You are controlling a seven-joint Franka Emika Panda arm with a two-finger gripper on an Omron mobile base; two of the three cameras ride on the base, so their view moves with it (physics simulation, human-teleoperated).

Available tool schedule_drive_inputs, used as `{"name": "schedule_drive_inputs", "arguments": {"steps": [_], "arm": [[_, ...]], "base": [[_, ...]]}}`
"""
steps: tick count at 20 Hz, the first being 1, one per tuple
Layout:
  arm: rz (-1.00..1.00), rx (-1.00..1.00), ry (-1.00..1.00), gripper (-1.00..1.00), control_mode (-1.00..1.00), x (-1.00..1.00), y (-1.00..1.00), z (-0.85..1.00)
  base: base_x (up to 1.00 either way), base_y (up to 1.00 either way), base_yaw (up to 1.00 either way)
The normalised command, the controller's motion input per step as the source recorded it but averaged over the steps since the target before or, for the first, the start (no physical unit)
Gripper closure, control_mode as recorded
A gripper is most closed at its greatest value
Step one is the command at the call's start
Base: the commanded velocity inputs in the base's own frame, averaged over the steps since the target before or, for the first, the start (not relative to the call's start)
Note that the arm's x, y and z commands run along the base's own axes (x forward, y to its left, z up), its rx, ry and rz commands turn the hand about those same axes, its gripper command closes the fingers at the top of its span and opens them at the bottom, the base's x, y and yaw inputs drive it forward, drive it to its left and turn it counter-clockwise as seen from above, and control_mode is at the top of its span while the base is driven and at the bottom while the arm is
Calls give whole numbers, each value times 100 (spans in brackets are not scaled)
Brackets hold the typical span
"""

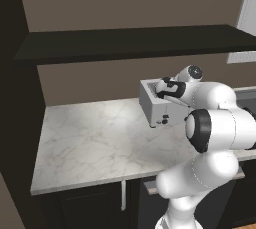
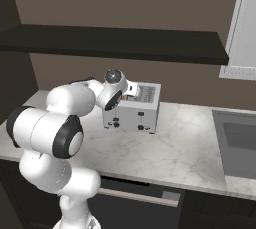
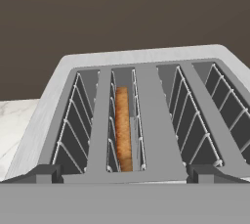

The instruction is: Start the toaster. Once the lever pops up, take the bread to the plate on the dining counter.

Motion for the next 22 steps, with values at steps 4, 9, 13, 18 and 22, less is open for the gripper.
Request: {"name": "schedule_drive_inputs", "arguments": {"steps": [4, 9, 13, 18, 22], "arm": [[0, 0, 0, -100, -100, 0, 0, 0], [0, 0, 0, -100, -100, 0, 0, 0], [0, 0, 0, -100, -100, 0, 0, 0], [0, 0, 0, -100, -100, 0, 0, 0], [0, 0, 0, -100, -100, 0, 0, 0]], "base": [[0, 0, 0], [0, 0, 0], [0, 0, 0], [0, 0, 0], [0, 0, 0]]}}
